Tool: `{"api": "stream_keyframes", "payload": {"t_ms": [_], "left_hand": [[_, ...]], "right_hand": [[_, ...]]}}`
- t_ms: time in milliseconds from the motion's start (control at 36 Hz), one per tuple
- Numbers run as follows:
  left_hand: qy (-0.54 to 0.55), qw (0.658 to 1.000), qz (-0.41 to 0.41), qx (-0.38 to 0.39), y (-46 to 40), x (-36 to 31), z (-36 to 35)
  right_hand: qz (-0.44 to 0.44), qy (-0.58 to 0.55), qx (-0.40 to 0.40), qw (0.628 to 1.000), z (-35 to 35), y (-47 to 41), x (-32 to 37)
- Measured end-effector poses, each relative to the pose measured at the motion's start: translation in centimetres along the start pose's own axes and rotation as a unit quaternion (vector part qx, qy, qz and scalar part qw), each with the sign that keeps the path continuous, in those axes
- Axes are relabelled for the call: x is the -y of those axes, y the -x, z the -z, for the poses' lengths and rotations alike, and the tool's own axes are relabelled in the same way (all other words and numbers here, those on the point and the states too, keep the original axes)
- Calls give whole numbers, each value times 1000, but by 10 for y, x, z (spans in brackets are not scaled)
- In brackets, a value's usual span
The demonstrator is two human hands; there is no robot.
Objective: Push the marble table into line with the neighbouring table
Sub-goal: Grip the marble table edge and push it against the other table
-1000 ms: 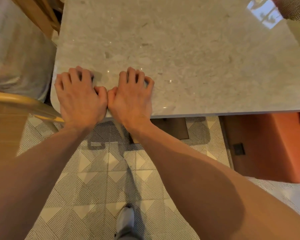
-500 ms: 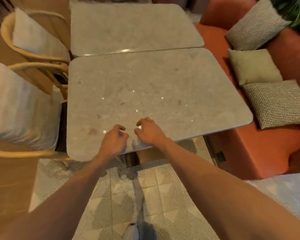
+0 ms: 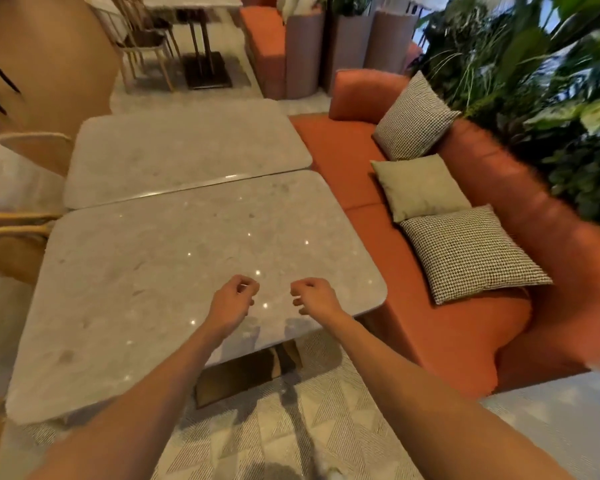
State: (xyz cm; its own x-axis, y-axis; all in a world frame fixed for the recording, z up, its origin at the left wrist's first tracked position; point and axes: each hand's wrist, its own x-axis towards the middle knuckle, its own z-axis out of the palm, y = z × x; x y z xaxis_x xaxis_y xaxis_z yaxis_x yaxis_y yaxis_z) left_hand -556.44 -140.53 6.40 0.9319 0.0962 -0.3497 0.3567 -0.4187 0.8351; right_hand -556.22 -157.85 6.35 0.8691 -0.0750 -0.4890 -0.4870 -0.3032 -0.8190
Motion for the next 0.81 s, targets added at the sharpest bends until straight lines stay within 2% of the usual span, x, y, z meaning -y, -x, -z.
{"api": "stream_keyframes", "payload": {"t_ms": [139, 278, 556, 722, 806], "left_hand": [[48, 999, 0, -17, -7, -44, -53], [76, 997, -6, -10, -25, -77, -80], [191, 979, 44, -58, -133, -113, -106], [255, 956, 117, -88, -212, -134, -137], [272, 949, 132, -85, -232, -143, -148]], "right_hand": [[6, -47, -3, 999, 70, -25, 12], [20, -46, 15, 999, 101, -53, 29], [63, 49, 80, 994, 123, -144, 59], [66, 133, 126, 981, 155, -222, 79], [67, 167, 125, 976, 165, -255, 90]]}}
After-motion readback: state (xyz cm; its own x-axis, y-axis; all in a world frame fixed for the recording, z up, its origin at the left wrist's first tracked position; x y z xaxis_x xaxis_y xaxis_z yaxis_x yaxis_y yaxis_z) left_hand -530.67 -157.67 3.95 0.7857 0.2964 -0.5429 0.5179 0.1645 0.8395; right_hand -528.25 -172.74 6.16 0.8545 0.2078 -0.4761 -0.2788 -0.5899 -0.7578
